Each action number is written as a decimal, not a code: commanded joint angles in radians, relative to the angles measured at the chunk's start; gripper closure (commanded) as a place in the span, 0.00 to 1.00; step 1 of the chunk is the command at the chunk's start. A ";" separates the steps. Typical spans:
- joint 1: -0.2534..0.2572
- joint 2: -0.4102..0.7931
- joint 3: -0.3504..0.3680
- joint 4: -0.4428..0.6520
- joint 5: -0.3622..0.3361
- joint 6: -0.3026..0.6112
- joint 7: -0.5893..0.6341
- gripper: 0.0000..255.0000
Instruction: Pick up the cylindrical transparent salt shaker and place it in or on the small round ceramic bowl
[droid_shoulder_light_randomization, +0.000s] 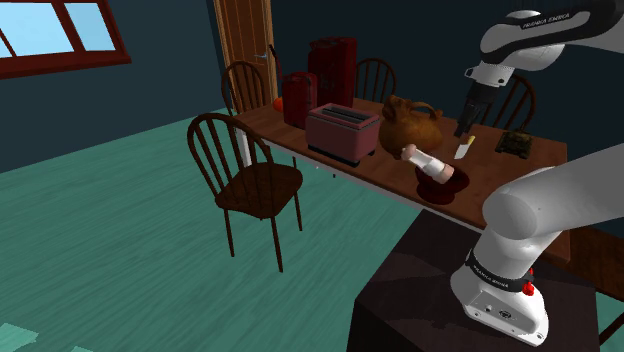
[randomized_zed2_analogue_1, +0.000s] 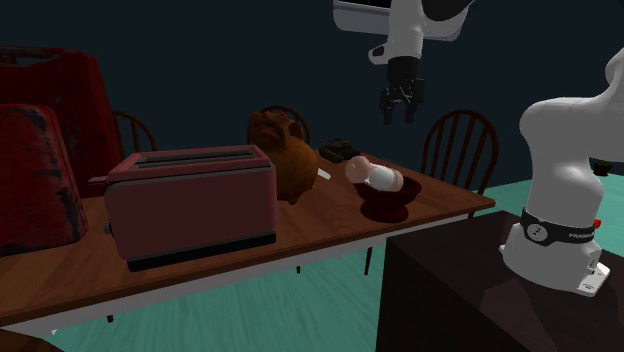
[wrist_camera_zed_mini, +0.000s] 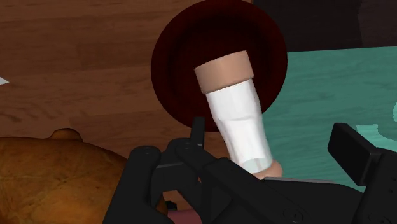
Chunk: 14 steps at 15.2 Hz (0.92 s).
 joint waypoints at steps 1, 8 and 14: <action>0.000 0.000 0.000 0.000 0.000 0.000 0.000 0.00; 0.004 -0.004 0.017 0.125 0.013 -0.128 -0.003 0.00; 0.004 -0.004 0.017 0.125 0.013 -0.128 -0.003 0.00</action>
